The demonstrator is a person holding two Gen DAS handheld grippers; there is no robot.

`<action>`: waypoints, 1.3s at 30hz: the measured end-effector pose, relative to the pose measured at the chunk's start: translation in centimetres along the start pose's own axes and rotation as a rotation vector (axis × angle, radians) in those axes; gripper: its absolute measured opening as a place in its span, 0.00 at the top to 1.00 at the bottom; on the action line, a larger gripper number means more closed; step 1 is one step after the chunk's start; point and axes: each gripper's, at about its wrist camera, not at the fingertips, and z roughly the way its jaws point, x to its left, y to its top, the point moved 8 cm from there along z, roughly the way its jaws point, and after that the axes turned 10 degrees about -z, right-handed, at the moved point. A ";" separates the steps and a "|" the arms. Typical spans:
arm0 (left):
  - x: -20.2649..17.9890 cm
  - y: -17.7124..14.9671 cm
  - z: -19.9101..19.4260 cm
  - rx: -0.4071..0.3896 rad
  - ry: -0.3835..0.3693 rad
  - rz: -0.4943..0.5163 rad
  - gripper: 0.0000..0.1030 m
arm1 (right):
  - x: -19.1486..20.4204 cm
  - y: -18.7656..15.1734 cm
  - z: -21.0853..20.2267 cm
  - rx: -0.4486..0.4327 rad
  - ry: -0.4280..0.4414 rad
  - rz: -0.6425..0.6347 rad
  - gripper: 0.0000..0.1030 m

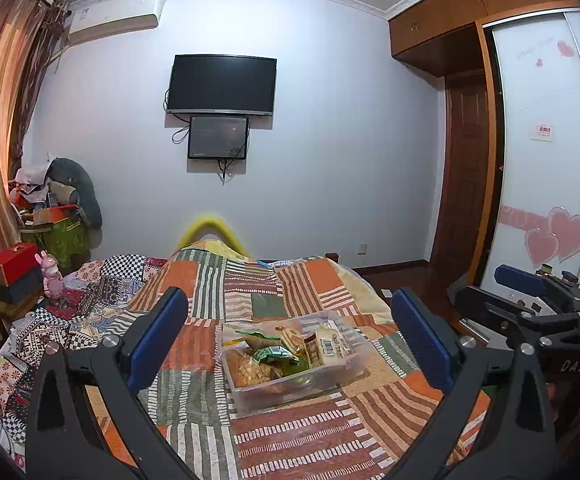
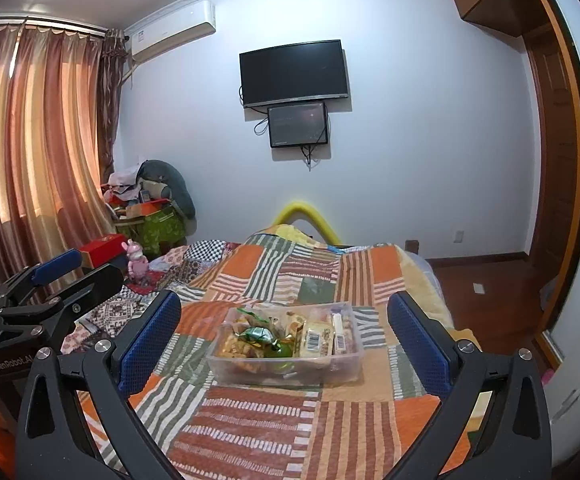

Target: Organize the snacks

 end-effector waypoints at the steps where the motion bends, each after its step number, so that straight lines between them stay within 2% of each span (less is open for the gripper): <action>1: 0.0 0.0 0.1 0.000 0.000 0.000 0.00 | 0.0 0.1 -0.1 -0.001 -0.002 -0.001 0.00; 39: 0.2 -1.1 1.3 0.049 -0.008 -0.016 0.00 | -0.2 0.2 0.5 0.010 -0.016 -0.005 0.00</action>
